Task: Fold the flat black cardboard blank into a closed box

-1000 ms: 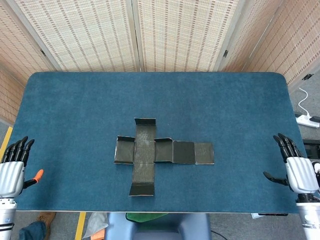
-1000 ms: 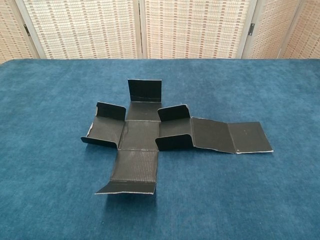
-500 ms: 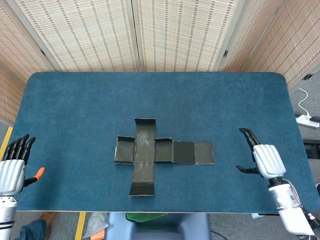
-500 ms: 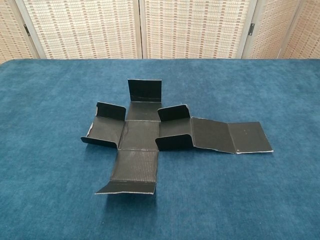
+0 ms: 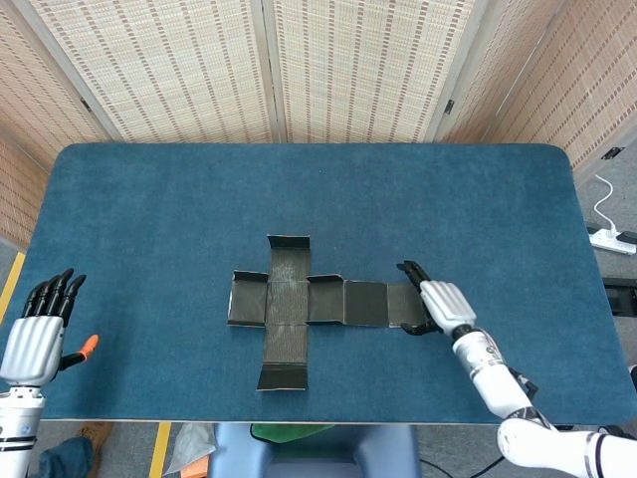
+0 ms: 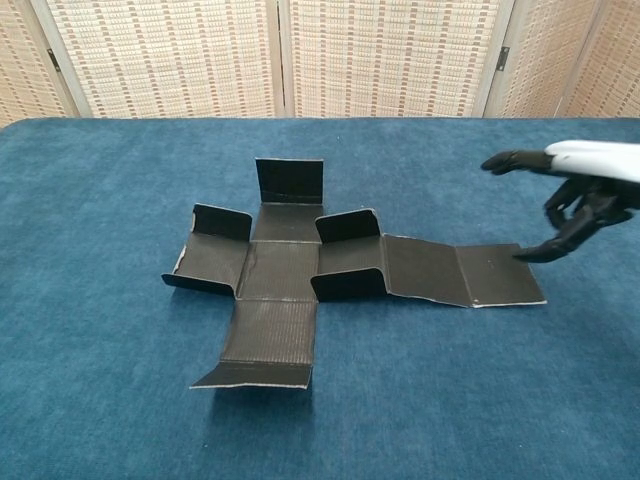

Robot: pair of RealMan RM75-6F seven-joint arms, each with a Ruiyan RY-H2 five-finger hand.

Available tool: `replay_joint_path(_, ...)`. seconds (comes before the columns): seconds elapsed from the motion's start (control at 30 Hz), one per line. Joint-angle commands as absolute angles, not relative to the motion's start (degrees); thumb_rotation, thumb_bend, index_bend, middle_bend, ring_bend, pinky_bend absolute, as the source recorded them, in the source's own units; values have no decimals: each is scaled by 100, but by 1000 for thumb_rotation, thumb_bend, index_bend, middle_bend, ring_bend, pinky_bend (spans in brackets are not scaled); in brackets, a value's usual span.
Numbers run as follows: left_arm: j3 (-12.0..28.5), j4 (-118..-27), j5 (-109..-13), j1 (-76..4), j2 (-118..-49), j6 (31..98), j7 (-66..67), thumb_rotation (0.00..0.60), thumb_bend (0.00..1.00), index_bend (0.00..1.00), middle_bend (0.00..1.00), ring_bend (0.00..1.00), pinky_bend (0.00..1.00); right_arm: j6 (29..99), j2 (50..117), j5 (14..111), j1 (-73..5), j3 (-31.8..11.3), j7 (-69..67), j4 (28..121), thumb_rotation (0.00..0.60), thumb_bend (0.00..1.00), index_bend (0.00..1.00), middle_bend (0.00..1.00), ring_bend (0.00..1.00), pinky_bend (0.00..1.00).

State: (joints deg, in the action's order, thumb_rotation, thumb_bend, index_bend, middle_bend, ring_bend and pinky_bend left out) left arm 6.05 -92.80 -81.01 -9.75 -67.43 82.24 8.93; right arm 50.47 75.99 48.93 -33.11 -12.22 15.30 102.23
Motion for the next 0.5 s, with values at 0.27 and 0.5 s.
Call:
replay_joint_path(0.27,609,-9238,-8024,-1076,-6814,8059,910,600,249,0,0,0,96,4666,8435,3403,-4343,-1197,2169,9564,600,0,0,21,753,1000)
replay_joint_path(0.5,573,-9175,-7991,-1097,-6850,7984,878,600,249,0,0,0,95,4376,8604,2565,-4916,-1183,2343,9256,600,24,0,46,761,1000)
